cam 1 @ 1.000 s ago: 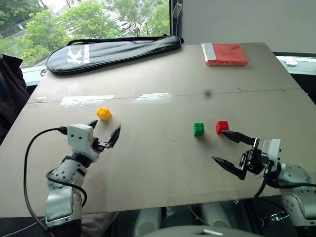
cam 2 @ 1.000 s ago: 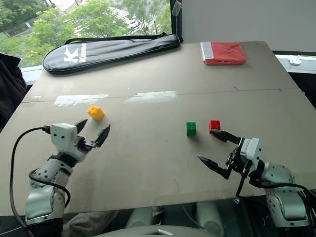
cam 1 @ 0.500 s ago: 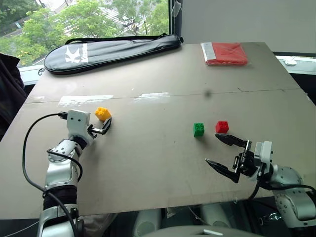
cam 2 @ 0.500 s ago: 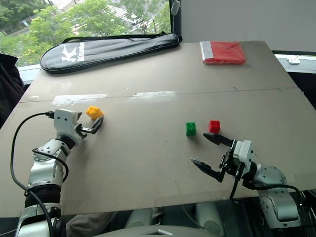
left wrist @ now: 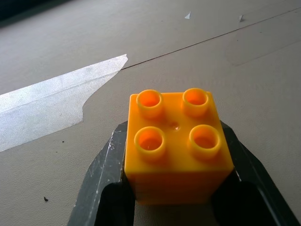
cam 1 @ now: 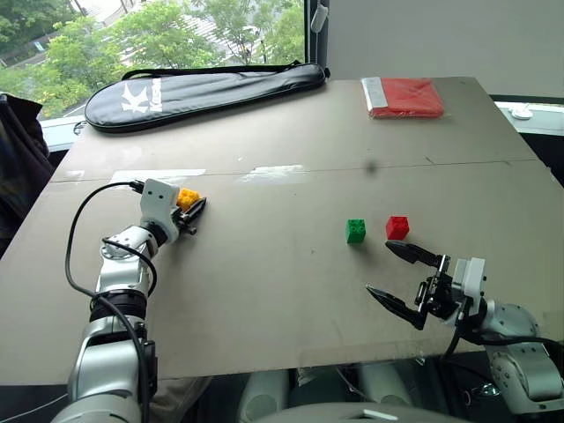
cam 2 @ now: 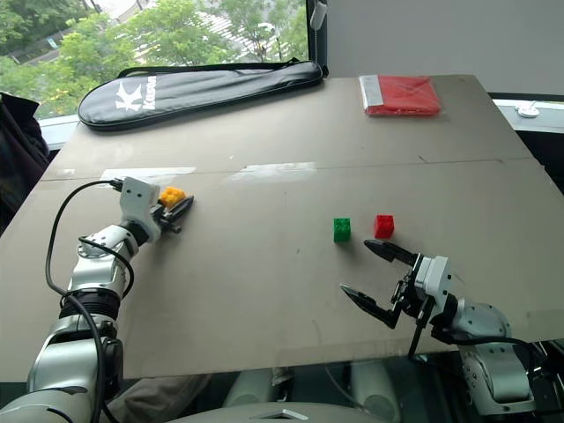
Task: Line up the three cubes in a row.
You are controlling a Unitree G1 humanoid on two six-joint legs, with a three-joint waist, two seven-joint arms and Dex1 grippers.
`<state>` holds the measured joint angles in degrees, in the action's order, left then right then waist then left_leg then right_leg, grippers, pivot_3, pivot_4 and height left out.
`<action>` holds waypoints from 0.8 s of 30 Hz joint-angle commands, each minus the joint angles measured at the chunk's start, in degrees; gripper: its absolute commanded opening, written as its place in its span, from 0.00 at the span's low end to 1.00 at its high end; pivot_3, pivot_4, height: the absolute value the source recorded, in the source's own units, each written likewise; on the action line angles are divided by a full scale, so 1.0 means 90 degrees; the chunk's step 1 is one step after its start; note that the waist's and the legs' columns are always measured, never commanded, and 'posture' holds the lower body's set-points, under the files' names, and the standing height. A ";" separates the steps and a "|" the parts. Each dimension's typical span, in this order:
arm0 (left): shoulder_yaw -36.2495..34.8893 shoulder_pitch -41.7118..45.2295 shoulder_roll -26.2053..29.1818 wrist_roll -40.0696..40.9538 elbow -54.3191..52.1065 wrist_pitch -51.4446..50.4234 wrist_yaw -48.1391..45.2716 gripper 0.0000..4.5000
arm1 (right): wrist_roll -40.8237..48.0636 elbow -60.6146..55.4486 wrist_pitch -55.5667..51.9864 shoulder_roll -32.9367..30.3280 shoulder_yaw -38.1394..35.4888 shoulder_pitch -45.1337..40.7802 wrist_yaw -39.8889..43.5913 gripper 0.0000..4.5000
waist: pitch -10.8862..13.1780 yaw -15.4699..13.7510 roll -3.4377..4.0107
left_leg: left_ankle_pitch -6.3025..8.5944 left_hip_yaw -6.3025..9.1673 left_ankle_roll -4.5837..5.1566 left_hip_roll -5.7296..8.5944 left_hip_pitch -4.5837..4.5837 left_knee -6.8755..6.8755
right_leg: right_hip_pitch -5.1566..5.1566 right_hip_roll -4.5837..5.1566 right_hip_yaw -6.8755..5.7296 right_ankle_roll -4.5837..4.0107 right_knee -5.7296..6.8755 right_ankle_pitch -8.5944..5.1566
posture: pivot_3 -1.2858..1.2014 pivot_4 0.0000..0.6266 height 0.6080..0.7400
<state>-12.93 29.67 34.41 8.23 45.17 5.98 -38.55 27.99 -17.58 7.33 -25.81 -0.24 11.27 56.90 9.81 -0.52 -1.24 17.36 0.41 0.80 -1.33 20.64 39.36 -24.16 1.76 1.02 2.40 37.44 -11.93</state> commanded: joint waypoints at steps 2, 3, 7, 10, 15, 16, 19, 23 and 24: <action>0.0343 -0.0191 -0.0083 0.0196 -0.0438 -0.0213 -0.0960 0.30 | 0.0042 -0.0137 0.0222 -0.0022 -0.0168 0.0154 -0.0025 1.00 | 0.0000 -0.0006 0.0000 | 0.0000 -0.0002 0.0000 0.0000 0.0002 0.0000 | 0.0000 0.0001 0.0000 0.0000 -0.0001 0.0000 | 0.52 0.24 0.75; 0.0515 -0.0214 -0.0163 0.0321 -0.0776 -0.0386 -0.1373 0.30 | 0.0051 -0.0095 0.0250 -0.0050 -0.0226 0.0194 -0.0005 1.00 | 0.0000 -0.0017 0.0000 | 0.0000 -0.0003 0.0000 0.0000 0.0004 0.0000 | 0.0000 0.0003 0.0001 -0.0001 -0.0003 0.0000 | 0.52 0.24 0.75; 0.1269 -0.0281 -0.0345 0.0608 -0.1893 -0.0670 -0.2866 0.30 | 0.0058 0.0065 0.0372 -0.0173 -0.0404 0.0334 0.0093 1.00 | 0.0001 -0.0077 0.0000 | 0.0000 0.0001 -0.0001 0.0016 0.0022 0.0005 | 0.0000 0.0022 0.0000 -0.0023 -0.0013 0.0000 | 0.52 0.24 0.75; 0.1765 -0.0049 -0.0471 0.0715 -0.2061 -0.0719 -0.3858 0.30 | 0.0059 0.0157 0.0454 -0.0225 -0.0502 0.0398 0.0120 1.00 | 0.0003 -0.0026 -0.0004 | 0.0001 -0.0003 0.0000 0.0021 0.0032 0.0006 | 0.0001 0.0023 0.0004 -0.0034 -0.0035 -0.0005 | 0.52 0.24 0.75; 0.2497 0.0826 -0.0836 0.0101 -0.0865 0.0363 -0.4539 0.30 | 0.0057 0.0192 0.0521 -0.0227 -0.0542 0.0440 0.0076 1.00 | 0.0008 0.0010 -0.0007 | 0.0001 0.0004 0.0001 0.0010 0.0031 0.0002 | -0.0002 0.0000 0.0003 -0.0022 -0.0037 -0.0015 | 0.52 0.24 0.75; 0.2574 0.1068 -0.0953 0.0009 -0.0502 0.0575 -0.4626 0.30 | 0.0046 0.0177 0.0536 -0.0218 -0.0543 0.0464 0.0052 1.00 | 0.0008 -0.0006 -0.0007 | 0.0001 0.0008 0.0002 0.0009 0.0030 0.0002 | -0.0001 -0.0003 0.0000 -0.0021 -0.0035 -0.0016 | 0.52 0.24 0.75; 0.2722 0.1702 -0.1255 -0.0271 0.0601 0.1387 -0.4845 0.30 | -0.0001 0.0112 0.0594 -0.0182 -0.0547 0.0559 -0.0048 1.00 | 0.0008 -0.0010 -0.0008 | 0.0001 0.0009 0.0002 0.0009 0.0032 0.0003 | -0.0001 -0.0007 0.0002 -0.0020 -0.0036 -0.0017 | 0.52 0.24 0.75; 0.2804 0.2244 -0.1632 -0.0544 0.1601 0.2071 -0.4969 0.30 | -0.0053 0.0007 0.0672 -0.0155 -0.0569 0.0719 -0.0187 1.00 | 0.0008 0.0006 -0.0009 | 0.0002 0.0005 0.0004 0.0010 0.0040 0.0003 | -0.0002 -0.0006 0.0007 -0.0002 -0.0046 -0.0003 | 0.52 0.24 0.75; 0.2773 0.2346 -0.1736 -0.0563 0.1787 0.2097 -0.4962 0.30 | -0.0069 -0.0028 0.0690 -0.0153 -0.0571 0.0771 -0.0216 1.00 | 0.0009 -0.0007 -0.0009 | 0.0002 0.0005 0.0004 0.0010 0.0043 0.0003 | -0.0003 -0.0005 0.0006 -0.0005 -0.0049 0.0004 | 0.52 0.24 0.75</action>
<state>12.06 49.88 19.43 3.76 59.83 23.28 -82.81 27.24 -15.28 12.00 -27.29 -4.03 17.88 55.47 9.89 -0.58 -1.32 17.38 0.48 0.85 -1.24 21.07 39.39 -24.19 1.72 1.06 2.36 36.96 -11.90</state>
